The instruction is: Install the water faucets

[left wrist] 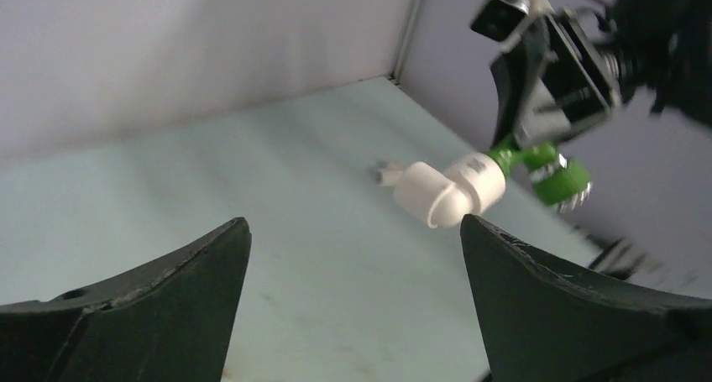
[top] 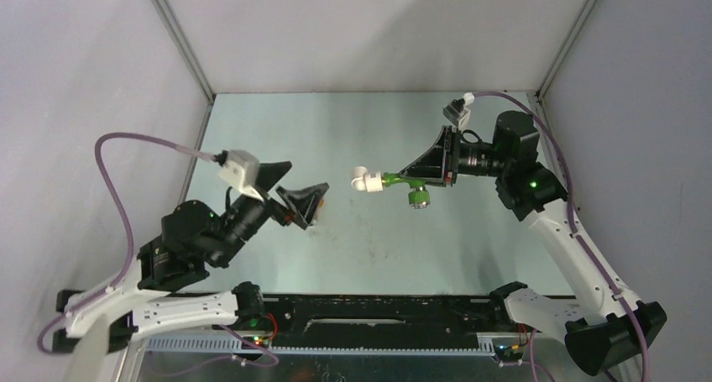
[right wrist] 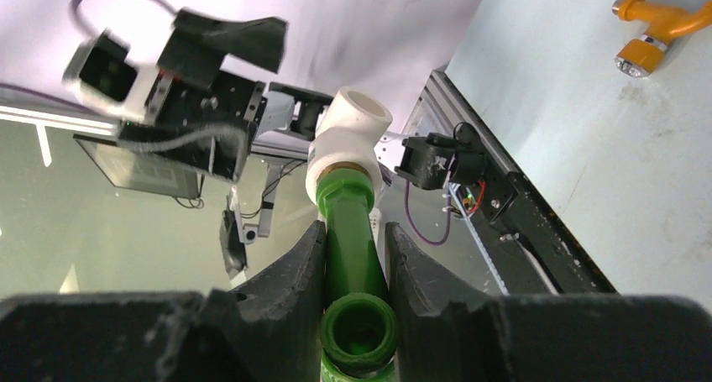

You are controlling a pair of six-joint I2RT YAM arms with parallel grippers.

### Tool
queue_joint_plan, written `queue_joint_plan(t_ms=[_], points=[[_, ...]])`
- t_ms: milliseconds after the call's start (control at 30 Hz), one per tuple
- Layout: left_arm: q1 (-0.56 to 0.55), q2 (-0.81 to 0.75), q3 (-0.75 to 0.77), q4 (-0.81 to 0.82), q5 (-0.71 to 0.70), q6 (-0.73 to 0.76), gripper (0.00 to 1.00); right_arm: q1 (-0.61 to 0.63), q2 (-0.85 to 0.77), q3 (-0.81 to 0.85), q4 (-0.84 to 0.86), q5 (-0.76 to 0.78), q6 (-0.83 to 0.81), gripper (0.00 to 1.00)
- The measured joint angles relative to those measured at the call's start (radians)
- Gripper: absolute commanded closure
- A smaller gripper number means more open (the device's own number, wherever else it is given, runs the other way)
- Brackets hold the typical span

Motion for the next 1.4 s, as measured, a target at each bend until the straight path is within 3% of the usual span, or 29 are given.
queue_joint_plan(t_ms=[67,200,333,600,700,800,900,1000,1200,1400], points=[[0.123,0.0,0.001,-0.042,0.052,-0.285,0.0,-0.003,-0.006,0.0,-0.005,-0.007,-0.016,1.0],[0.309,-0.021,-0.072,-0.011,0.212,-0.678,0.0,-0.006,-0.01,0.0,-0.011,-0.023,-0.035,1.0],[0.483,-0.029,-0.225,0.169,0.481,-1.031,0.01,-0.007,-0.01,0.0,-0.009,-0.03,-0.037,1.0],[0.54,0.126,-0.367,0.533,0.815,-1.448,0.12,-0.008,-0.011,0.0,0.005,-0.035,-0.028,1.0],[0.54,0.192,-0.372,0.645,0.884,-1.53,0.23,-0.008,-0.011,0.0,0.012,-0.038,-0.022,1.0],[0.54,0.227,-0.373,0.733,0.924,-1.575,0.43,-0.008,-0.011,0.0,0.019,-0.04,-0.018,1.0],[0.544,0.252,-0.372,0.755,0.957,-1.576,0.79,-0.008,-0.017,0.0,0.035,-0.051,-0.006,1.0],[0.547,0.276,-0.357,0.761,0.981,-1.564,0.99,-0.017,-0.028,-0.001,0.035,-0.052,-0.004,1.0],[0.549,0.27,-0.273,0.638,0.998,-1.381,1.0,-0.018,-0.029,-0.001,0.046,-0.056,0.01,1.0],[0.505,0.261,-0.074,0.354,1.0,-0.983,1.0,-0.007,-0.03,-0.001,0.085,-0.094,0.026,1.0]])
